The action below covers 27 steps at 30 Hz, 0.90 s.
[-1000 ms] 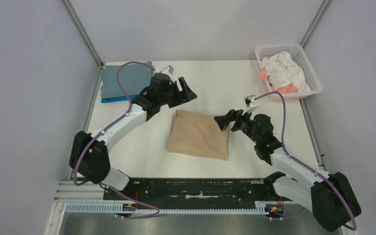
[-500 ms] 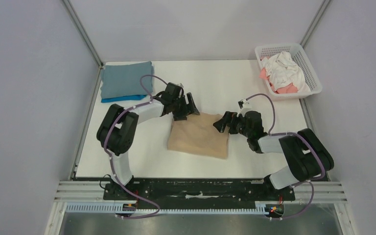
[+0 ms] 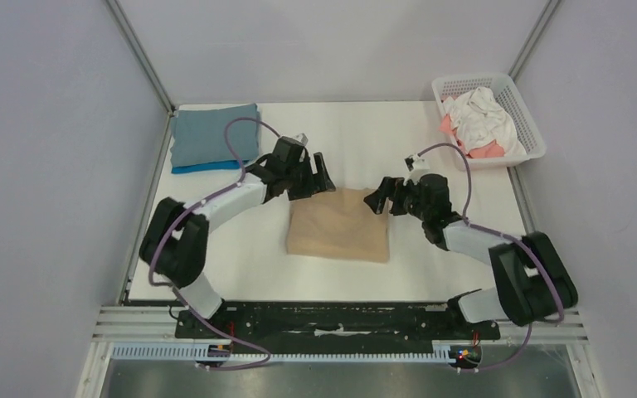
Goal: Fold and stack the t-shirts
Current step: Smooth out wrinkles on the folded tshirt
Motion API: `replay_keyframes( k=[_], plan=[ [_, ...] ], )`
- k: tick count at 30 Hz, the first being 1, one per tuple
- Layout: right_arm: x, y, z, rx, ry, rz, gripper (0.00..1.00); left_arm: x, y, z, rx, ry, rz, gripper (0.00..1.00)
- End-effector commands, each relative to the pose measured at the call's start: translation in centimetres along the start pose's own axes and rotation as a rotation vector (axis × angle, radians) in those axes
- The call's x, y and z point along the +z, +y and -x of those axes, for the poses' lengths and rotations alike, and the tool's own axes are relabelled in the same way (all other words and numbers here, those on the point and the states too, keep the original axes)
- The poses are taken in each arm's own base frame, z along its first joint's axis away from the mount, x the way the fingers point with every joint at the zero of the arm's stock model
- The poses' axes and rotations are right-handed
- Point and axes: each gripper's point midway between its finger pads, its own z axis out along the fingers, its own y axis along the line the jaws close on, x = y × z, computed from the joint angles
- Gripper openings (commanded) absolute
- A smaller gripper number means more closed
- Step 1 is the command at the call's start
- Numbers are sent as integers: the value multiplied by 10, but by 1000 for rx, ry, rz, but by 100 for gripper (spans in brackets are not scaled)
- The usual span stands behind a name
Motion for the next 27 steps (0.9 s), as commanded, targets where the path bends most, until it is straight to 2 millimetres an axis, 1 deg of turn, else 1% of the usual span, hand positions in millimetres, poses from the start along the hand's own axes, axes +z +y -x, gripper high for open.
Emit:
replay_keyframes(
  k=[1,2,4,5,6,7,8,9,10,12,15,18,19,20,21,22,24,25,27],
  plan=[
    [-39,26,22,-127,-37,28,98,-63,-31,-5,102,-114,-77,85],
    [-46,36,11,-139,-19,62,98,-67,-31,-18,100,-107,-92,85],
    [-58,61,-15,-150,27,163,98,-67,-28,-45,87,-70,-133,85],
    [-64,76,-29,-144,46,228,98,-66,-28,-60,77,-39,-169,85],
    [-70,88,-40,-123,54,287,98,-64,-24,-75,59,-3,-184,85],
    [-76,100,-52,-106,67,347,98,-62,-22,-84,47,13,-200,85],
    [-82,107,-63,-79,72,398,98,-59,-16,-94,31,29,-197,85],
    [-86,112,-71,-56,83,436,98,-54,-6,-104,14,42,-177,85],
    [-88,110,-81,-37,95,446,98,-50,5,-112,-1,53,-152,85],
    [-86,94,-101,-8,137,390,98,-41,26,-125,-21,62,-93,85],
    [-85,63,-133,28,215,260,98,-33,55,-142,-55,93,7,86],
    [-88,28,-158,0,292,101,98,-34,75,-156,-82,116,71,86],
    [-89,18,-161,-13,295,55,98,-36,76,-158,-87,113,74,86],
    [-89,14,-161,-23,290,35,98,-40,75,-157,-88,106,66,86],
    [-89,13,-157,-29,277,25,98,-44,71,-155,-87,98,45,86],
    [-88,16,-149,-42,258,35,98,-50,63,-150,-83,81,14,86],
    [-85,27,-124,-81,195,56,98,-64,52,-136,-64,29,-17,86],
    [-85,32,-103,-114,131,57,98,-71,49,-125,-52,-11,-6,86],
    [-87,33,-73,-151,44,14,98,-85,52,-103,-41,-104,51,86]
  ],
)
